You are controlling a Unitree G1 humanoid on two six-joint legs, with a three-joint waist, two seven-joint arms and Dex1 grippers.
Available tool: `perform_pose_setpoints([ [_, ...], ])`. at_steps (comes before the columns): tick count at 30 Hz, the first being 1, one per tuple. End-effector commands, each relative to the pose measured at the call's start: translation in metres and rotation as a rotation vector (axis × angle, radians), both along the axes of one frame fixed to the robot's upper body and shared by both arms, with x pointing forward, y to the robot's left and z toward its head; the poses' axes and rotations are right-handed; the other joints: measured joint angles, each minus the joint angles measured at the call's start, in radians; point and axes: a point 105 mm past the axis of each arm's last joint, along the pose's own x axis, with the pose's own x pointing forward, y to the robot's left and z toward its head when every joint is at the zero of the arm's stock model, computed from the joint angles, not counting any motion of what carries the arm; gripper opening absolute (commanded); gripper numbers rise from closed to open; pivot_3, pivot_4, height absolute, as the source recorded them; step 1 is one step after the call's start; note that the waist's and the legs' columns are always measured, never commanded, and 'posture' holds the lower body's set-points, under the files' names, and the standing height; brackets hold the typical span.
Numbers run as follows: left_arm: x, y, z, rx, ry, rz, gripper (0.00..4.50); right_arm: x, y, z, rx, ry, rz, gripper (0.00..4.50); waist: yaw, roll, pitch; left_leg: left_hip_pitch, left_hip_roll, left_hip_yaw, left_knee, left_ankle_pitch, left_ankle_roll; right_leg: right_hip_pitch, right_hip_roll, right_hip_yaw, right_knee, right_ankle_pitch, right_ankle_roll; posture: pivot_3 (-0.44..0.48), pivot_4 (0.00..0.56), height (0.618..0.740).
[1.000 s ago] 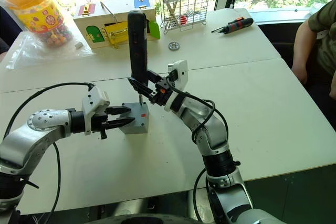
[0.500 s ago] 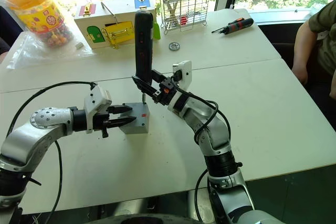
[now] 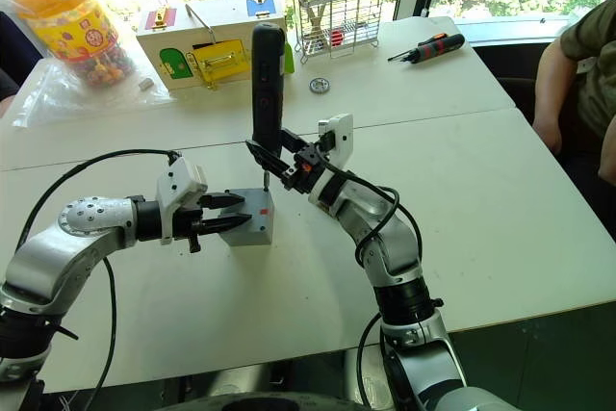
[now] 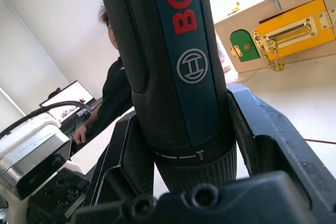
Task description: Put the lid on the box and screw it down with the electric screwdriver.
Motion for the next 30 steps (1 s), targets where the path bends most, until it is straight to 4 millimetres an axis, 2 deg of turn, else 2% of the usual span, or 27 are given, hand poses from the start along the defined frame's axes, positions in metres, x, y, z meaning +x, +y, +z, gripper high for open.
perform_pose_setpoints([
  [1,-0.001,-0.001,-0.007,0.016,0.021,-0.003,1.81,-0.003,0.004,0.004,-0.005,-0.032,0.018,1.76,0.0,0.0,0.0,0.0,0.0,0.0,0.0,0.0,0.0,0.0,0.0,0.0,0.0,0.0,0.0,0.0,0.15,0.74],
  [6,-0.002,0.0,-0.013,0.024,0.036,-0.003,1.81,-0.023,0.025,-0.013,-0.114,-0.078,0.121,1.76,-0.001,0.0,-0.001,0.0,0.0,0.0,0.0,0.0,0.0,0.0,0.0,0.0,0.0,0.0,0.0,0.0,0.15,0.74],
  [10,-0.004,0.001,-0.017,0.023,0.054,0.001,1.81,-0.024,0.031,-0.028,-0.173,-0.047,0.132,1.76,-0.002,0.0,-0.006,0.002,0.001,0.0,-0.002,0.0,0.0,0.001,0.001,0.0,0.0,0.0,0.0,0.0,0.15,0.74],
  [14,-0.005,0.003,-0.019,0.018,0.07,0.009,1.81,-0.026,0.032,-0.043,-0.205,0.0,0.145,1.76,-0.002,0.0,-0.01,0.007,0.001,0.0,-0.004,-0.001,0.001,0.005,0.001,0.0,-0.001,0.0,0.0,0.0,0.15,0.74],
  [17,-0.005,0.005,-0.022,0.025,0.075,0.014,1.81,-0.026,0.032,-0.05,-0.219,0.02,0.147,1.76,-0.001,0.002,-0.013,0.019,0.002,0.0,-0.008,-0.003,0.004,0.017,0.002,0.0,-0.007,-0.001,0.0,0.0,0.15,0.74],
  [19,-0.005,0.005,-0.023,0.025,0.076,0.015,1.81,-0.026,0.033,-0.054,-0.219,0.037,0.144,1.76,-0.001,0.003,-0.018,0.02,0.003,0.0,-0.009,-0.004,0.005,0.02,0.003,0.0,-0.016,-0.001,0.0,0.0,0.15,0.74],
  [30,-0.005,0.002,-0.023,0.024,0.073,0.009,1.81,-0.025,0.032,-0.074,-0.245,0.09,0.135,1.76,-0.001,0.003,-0.029,0.023,0.003,0.0,-0.011,-0.004,0.005,0.024,0.003,0.002,-0.017,-0.001,0.0,0.0,0.15,0.74],
])
